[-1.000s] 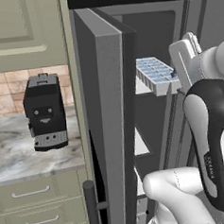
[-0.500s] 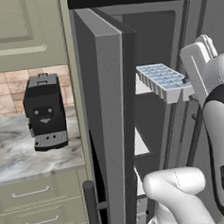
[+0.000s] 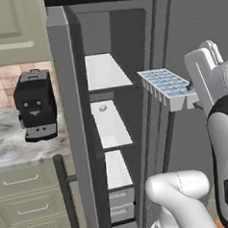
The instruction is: Open the freezer door, pick up the ice cube tray from the freezer, and place it on the dining counter.
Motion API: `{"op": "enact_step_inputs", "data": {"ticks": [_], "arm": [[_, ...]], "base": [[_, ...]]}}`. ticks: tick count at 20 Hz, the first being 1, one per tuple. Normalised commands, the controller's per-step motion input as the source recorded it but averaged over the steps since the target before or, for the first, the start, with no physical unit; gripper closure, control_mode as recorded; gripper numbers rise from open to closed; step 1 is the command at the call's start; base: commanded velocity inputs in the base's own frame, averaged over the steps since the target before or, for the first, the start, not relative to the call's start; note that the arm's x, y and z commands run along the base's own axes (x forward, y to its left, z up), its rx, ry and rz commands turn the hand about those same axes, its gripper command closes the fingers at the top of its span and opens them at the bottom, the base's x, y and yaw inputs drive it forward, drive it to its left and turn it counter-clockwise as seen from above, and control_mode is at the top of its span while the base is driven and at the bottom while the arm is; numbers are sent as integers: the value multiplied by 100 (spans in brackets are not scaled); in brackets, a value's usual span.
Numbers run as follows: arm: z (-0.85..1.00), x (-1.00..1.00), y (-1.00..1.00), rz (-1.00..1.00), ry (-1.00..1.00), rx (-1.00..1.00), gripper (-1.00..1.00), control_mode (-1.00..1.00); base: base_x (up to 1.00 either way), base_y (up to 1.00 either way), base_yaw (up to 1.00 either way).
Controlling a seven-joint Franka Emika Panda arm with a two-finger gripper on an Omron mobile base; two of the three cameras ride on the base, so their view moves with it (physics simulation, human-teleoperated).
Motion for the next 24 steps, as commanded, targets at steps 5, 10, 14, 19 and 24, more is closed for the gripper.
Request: {"op": "enact_step_inputs", "data": {"ticks": [5,10,14,19,24], "arm": [[0,0,0,0,0,0,100,100],[0,0,0,0,0,0,100,100],[0,0,0,0,0,0,100,100],[0,0,0,0,0,0,100,100],[0,0,0,0,0,0,100,100]], "base": [[-44,-100,13],[-52,-94,40],[-76,-27,85],[-21,-1,100],[0,0,100]]}}
